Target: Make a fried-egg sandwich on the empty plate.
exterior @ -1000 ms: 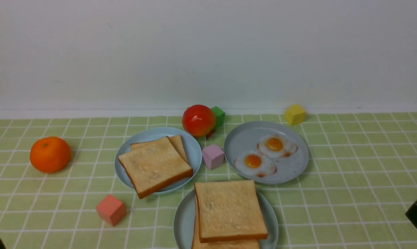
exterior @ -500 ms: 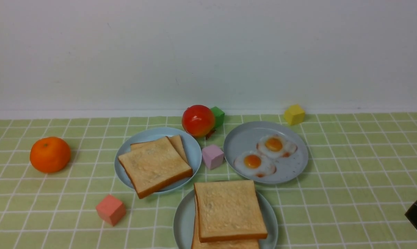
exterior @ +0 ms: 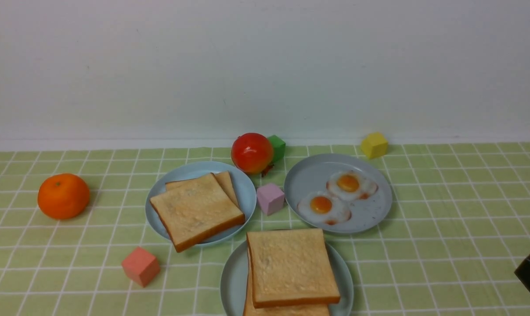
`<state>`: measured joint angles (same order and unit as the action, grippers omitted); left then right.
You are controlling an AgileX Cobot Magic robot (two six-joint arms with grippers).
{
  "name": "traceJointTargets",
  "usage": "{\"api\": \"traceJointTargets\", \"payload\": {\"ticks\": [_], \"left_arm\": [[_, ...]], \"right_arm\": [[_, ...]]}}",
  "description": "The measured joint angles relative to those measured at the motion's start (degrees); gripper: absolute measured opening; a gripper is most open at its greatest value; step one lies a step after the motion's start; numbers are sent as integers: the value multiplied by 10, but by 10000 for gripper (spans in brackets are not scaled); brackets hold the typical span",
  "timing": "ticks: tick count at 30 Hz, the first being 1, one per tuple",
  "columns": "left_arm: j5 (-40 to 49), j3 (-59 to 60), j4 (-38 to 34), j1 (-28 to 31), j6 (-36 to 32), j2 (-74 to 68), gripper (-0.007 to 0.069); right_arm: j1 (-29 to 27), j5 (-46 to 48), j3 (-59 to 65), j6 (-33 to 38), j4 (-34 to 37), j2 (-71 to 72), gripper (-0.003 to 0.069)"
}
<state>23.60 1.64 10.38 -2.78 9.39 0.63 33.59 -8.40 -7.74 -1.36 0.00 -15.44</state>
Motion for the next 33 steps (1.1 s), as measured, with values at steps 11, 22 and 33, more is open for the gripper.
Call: {"api": "traceJointTargets", "payload": {"ticks": [11,22,33], "left_arm": [[1,0,1,0,0,0,-13],[1,0,1,0,0,0,-5],[1,0,1,0,0,0,-1]], "right_arm": [[-77,1,0,121,-32,55,74],[-229,67,68,188,32,143,87],[-303,301,89,-95,-25,160,101]]}}
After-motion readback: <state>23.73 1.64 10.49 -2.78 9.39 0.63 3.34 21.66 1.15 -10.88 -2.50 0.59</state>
